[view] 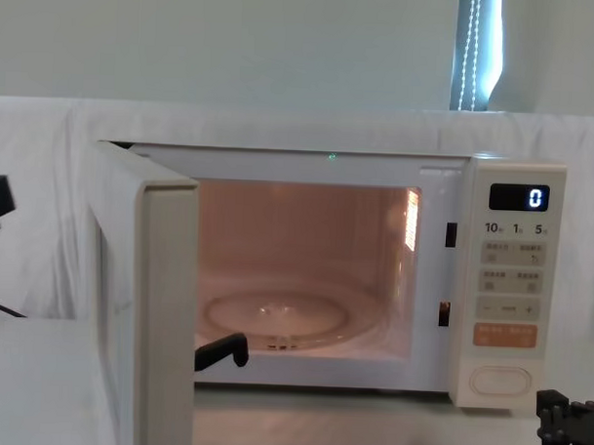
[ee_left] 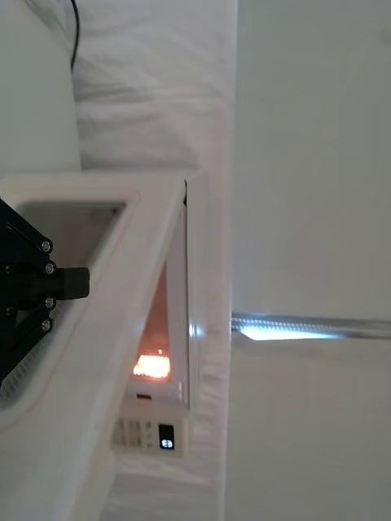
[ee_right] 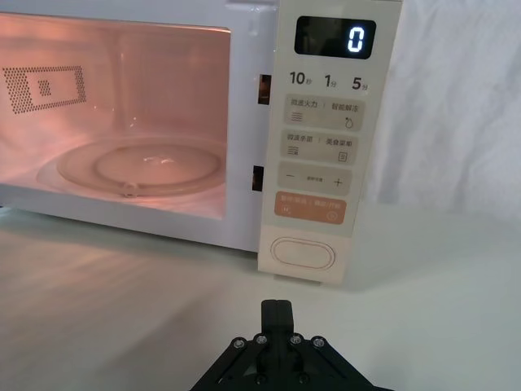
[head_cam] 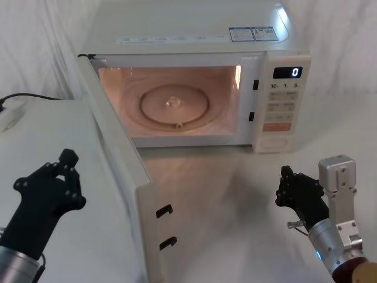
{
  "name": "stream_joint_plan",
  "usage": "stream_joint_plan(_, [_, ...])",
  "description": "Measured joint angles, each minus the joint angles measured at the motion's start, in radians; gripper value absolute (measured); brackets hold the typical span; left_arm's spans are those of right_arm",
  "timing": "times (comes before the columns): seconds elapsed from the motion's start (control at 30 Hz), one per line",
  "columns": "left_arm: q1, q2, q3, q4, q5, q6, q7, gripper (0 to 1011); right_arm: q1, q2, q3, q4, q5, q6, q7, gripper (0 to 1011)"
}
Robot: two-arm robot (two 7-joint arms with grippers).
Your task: Press the button to open the microwave door with one hand; close the microwave door with the other hand.
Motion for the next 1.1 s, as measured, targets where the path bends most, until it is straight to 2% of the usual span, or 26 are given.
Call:
stream_joint_plan(0.4, [-0.052,0.020,0.051,0.020,0.005,0.019,-0.012,0,0.000,0.000,0.000,0.000,0.000,0.000,0.000,0])
stream_joint_plan(1.1, [-0.167,0.012,0.123,0.101,0.058,0.019,0.002,0,0.000,0.000,0.000,0.000,0.000,0.000,0.000,0])
